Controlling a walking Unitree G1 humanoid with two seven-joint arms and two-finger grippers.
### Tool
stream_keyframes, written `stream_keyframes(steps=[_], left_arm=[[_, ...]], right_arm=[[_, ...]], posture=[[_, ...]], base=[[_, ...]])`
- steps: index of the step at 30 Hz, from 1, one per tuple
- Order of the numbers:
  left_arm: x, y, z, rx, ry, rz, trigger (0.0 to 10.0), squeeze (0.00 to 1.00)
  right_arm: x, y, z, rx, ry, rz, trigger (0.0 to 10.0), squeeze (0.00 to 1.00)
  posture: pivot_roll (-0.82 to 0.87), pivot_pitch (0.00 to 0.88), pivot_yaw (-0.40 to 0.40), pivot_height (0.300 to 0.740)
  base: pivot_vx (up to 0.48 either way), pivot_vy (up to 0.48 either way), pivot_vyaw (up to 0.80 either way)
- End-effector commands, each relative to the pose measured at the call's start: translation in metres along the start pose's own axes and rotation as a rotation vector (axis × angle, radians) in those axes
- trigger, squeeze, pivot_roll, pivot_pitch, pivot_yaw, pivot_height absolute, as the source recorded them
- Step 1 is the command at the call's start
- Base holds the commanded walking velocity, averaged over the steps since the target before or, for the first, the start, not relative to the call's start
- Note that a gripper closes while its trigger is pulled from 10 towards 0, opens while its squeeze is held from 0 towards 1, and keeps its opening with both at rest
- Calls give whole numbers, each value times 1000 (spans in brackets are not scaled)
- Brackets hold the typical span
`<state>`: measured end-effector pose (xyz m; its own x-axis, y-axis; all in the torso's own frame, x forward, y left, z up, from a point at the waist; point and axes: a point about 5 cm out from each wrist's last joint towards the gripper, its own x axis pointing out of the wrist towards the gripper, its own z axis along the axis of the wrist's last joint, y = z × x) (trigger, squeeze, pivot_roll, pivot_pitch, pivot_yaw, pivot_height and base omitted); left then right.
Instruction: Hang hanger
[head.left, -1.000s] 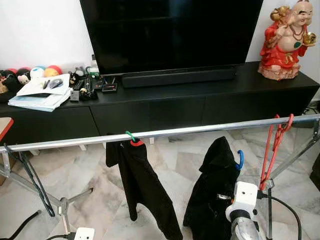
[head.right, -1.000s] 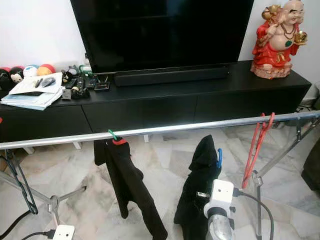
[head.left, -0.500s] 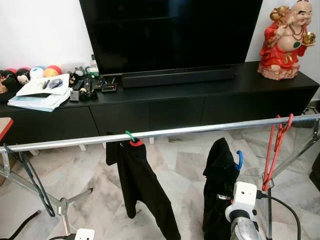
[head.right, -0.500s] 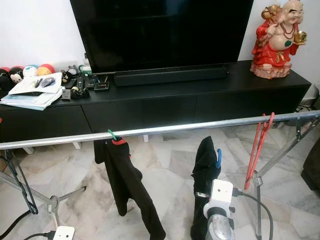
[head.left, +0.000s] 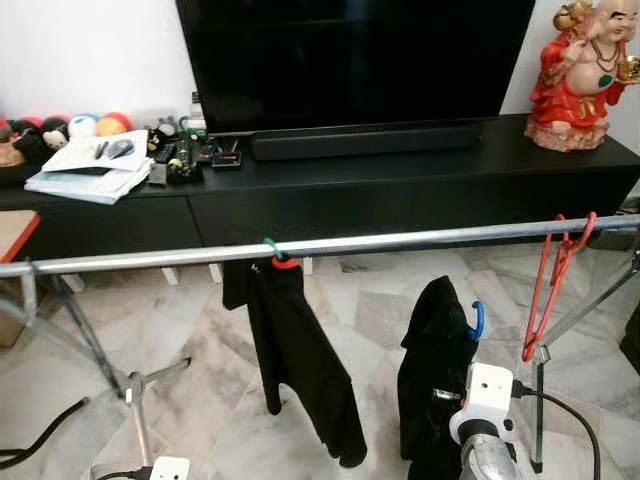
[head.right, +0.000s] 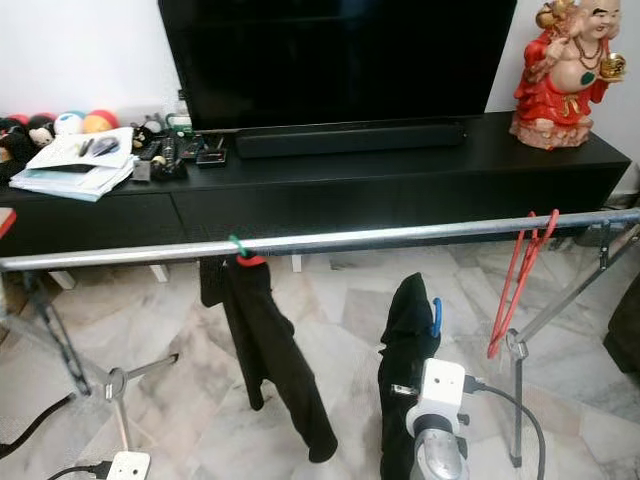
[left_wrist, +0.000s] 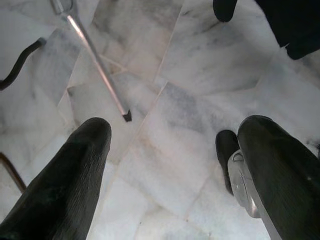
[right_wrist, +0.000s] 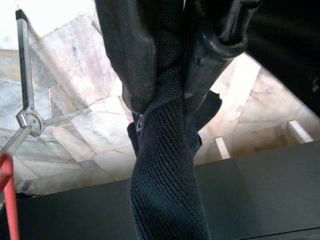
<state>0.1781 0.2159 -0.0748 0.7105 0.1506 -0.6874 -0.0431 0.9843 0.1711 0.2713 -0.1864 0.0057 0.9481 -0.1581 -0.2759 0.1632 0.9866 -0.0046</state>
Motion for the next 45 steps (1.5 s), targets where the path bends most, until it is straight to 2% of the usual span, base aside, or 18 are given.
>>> stream_keyframes(steps=[1, 45], left_arm=[[-2, 3, -8, -7, 32, 5, 10000, 0], [-4, 8, -15, -10, 69, 8, 10000, 0]], right_arm=[[3, 3, 10, -3, -45, 6, 10000, 0], [3, 3, 10, 3, -45, -3, 10000, 0]], posture=[[29, 31, 55, 740], [36, 34, 55, 740]], base=[[-274, 0, 0], [-274, 0, 0]])
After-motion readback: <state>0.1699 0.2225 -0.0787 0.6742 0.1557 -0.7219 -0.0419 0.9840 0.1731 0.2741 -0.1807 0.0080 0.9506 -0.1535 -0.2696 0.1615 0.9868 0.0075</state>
